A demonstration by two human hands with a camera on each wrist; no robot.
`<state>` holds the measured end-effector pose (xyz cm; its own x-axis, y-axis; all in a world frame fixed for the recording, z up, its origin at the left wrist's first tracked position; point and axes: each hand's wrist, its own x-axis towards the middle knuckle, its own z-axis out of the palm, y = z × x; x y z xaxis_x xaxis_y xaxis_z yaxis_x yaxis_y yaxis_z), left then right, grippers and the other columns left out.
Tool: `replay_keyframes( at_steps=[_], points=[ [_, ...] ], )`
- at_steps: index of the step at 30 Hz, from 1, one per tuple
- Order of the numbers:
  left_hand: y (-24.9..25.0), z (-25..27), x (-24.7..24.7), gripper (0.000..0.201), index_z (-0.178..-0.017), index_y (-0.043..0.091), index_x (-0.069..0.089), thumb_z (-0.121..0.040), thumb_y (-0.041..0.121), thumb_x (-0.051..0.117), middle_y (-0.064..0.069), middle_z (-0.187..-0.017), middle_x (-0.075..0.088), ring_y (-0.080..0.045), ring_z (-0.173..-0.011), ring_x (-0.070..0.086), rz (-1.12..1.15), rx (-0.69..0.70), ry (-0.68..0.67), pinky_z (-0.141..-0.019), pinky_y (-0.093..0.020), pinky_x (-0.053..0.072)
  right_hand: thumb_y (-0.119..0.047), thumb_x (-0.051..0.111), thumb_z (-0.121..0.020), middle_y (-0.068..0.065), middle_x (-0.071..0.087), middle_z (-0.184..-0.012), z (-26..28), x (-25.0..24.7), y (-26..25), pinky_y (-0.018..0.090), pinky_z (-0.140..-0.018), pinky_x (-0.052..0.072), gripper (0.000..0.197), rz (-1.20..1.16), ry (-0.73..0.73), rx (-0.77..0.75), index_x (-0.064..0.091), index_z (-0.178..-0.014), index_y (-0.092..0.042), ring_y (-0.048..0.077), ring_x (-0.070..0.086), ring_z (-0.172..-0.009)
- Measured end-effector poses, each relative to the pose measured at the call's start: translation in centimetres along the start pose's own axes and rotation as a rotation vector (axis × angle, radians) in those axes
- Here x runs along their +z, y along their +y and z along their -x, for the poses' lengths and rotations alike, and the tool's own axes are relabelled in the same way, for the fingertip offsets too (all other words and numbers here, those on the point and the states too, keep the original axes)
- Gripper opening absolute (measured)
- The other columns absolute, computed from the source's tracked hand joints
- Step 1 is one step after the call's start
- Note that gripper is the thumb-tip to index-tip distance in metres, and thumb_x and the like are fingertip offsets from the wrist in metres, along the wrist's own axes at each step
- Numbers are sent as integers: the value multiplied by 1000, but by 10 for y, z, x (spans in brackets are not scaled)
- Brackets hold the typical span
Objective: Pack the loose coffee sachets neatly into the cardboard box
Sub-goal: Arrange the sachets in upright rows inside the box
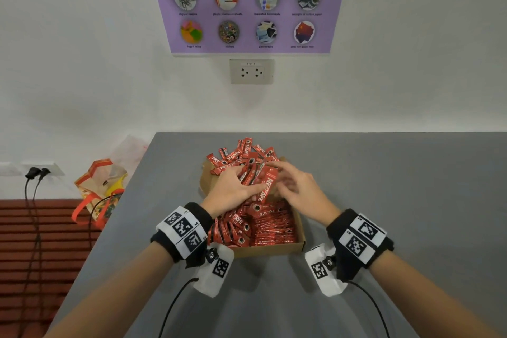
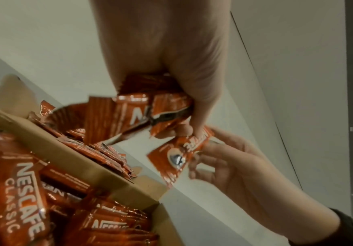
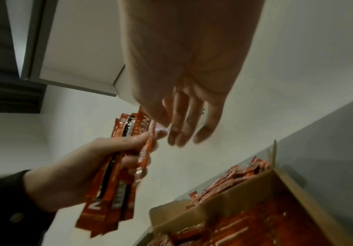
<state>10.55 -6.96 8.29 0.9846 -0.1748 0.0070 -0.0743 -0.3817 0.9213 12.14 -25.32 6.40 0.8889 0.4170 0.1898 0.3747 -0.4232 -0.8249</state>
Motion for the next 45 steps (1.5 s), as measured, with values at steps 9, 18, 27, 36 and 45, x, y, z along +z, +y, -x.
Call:
replay_keyframes(
  at_steps=[9, 18, 27, 36, 45],
  points=[
    [-6, 3, 1, 8, -85, 16, 58, -86, 17, 65, 1, -61, 63, -12, -55, 60, 100, -13, 106, -68, -24, 52, -20, 66, -86, -2, 68, -82, 1, 14, -1, 12, -70, 46, 8, 45, 10, 61, 68, -88, -13, 3, 61, -73],
    [-13, 6, -14, 13, -86, 13, 67, -77, 19, 74, -5, -84, 70, -27, -72, 65, -125, -93, -231, -77, -33, 53, -18, 71, -82, 1, 71, -90, 19, -1, 5, 7, -67, 43, 16, 268, -421, 106, 73, -94, -8, -1, 57, -69],
    [-24, 9, 4, 22, -90, 6, 67, -79, 24, 73, -9, -86, 73, -16, -60, 65, -283, -221, -346, -66, -30, 55, -18, 68, -82, 2, 67, -99, 26, 8, 6, 23, -74, 44, 10, 611, -517, 154, 72, -91, -15, 18, 61, -89],
    [-40, 11, 25, 37, -97, 5, 67, -68, 24, 81, -6, -96, 72, -19, -84, 69, -443, -195, -327, -81, -36, 55, -9, 58, -80, 1, 69, -94, 29, 15, -7, 28, -75, 47, 16, 738, -475, 92, 72, -84, -14, 22, 62, -88],
    [-42, 12, 30, 33, -92, 0, 62, -71, 19, 79, -16, -88, 72, -21, -59, 64, -436, -264, -344, -65, -35, 56, -11, 63, -80, -3, 72, -89, 26, 10, -8, 25, -74, 50, 13, 640, -525, 120, 76, -83, -15, 15, 63, -83]
  ],
)
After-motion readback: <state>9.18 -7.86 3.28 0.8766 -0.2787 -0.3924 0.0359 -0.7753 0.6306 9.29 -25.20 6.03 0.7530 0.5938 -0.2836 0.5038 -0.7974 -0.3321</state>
